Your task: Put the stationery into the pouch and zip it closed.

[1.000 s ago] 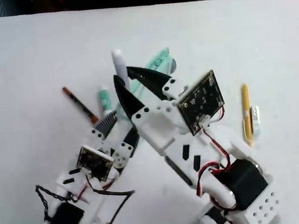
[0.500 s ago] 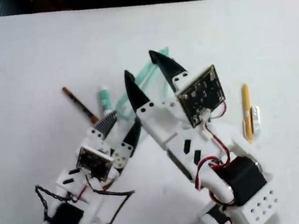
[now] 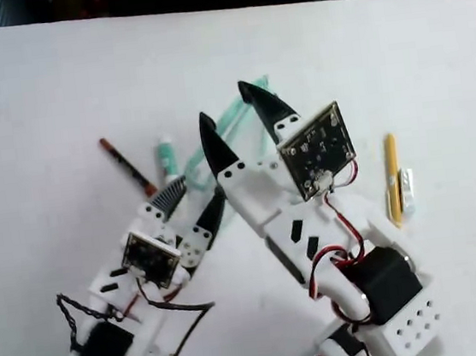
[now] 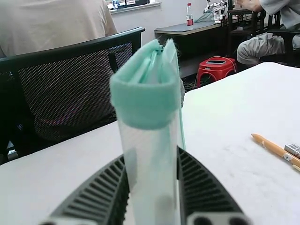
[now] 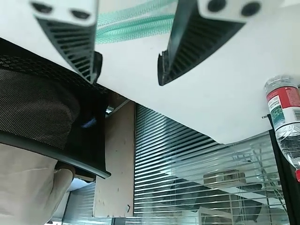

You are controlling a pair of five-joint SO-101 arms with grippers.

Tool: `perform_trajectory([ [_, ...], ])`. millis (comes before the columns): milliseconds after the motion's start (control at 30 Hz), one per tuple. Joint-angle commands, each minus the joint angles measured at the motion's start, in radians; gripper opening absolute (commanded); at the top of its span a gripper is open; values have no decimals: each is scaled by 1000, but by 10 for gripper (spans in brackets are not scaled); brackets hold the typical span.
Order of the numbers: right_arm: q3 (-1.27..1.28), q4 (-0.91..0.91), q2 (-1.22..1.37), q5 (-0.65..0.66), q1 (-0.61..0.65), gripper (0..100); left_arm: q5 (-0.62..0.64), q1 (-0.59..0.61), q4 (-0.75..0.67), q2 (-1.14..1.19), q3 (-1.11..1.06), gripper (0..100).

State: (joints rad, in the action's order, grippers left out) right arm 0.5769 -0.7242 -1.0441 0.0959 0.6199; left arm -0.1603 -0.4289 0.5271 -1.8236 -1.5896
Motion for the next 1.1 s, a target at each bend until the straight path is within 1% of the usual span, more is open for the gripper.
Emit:
perform_trajectory([
  [0,-8,7,-13,2,-10,193,-6,7,-6,4,0,132],
  [167,-9,13,-12,2,-47,193,-6,7,-6,4,0,132],
  [367,-9,28,-12,2,-145,193,-8,5,-5,4,-2,132],
  [800,-5,22,-12,3,-403,193,-5,4,-12,4,-14,132],
  [1067,77,28,-10,3,-558,194,-5,4,-12,4,-14,132],
])
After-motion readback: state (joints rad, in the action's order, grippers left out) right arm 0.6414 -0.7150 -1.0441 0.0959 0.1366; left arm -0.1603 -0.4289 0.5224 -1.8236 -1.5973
